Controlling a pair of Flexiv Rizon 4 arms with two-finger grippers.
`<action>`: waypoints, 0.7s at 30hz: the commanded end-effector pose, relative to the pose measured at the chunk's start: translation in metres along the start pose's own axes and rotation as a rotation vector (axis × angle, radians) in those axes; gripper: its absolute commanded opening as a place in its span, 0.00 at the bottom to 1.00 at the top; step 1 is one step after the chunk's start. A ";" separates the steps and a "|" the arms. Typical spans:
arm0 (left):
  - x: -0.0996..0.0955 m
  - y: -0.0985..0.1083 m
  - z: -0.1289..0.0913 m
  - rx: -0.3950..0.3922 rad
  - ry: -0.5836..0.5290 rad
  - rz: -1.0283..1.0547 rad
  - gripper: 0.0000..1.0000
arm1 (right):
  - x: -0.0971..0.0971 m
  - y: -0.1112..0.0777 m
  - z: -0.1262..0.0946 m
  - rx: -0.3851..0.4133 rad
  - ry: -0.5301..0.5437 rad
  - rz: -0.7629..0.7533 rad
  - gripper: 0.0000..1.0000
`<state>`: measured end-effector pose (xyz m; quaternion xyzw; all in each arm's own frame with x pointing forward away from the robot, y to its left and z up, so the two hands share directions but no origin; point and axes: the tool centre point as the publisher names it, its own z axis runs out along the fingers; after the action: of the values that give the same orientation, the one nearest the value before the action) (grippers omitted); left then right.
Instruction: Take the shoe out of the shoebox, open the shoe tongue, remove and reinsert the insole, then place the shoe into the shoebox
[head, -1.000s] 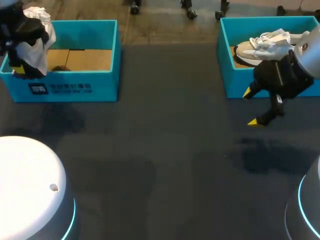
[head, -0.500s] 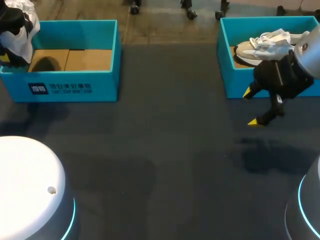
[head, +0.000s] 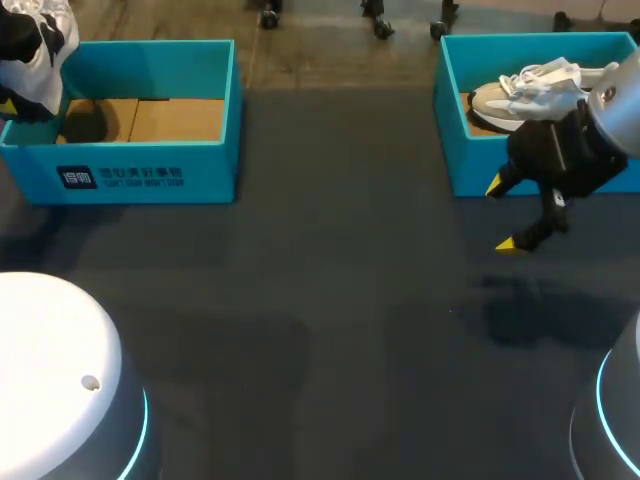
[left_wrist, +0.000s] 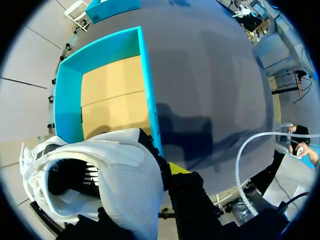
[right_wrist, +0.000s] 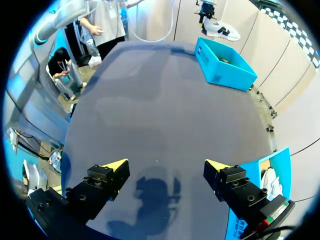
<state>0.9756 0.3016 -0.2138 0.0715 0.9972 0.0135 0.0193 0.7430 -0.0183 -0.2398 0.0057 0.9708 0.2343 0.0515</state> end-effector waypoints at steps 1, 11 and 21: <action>-0.016 0.003 0.005 0.010 0.017 0.004 0.00 | 0.001 0.000 0.000 0.001 -0.001 0.000 1.00; -0.027 0.012 0.008 0.002 0.044 0.092 0.00 | 0.001 0.000 0.000 0.001 -0.001 0.000 1.00; -0.027 0.012 0.008 0.002 0.044 0.092 0.00 | 0.001 0.000 0.000 0.001 -0.001 0.000 1.00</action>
<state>1.0052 0.3095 -0.2221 0.1163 0.9931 0.0144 -0.0046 0.7430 -0.0184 -0.2398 0.0057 0.9708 0.2343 0.0515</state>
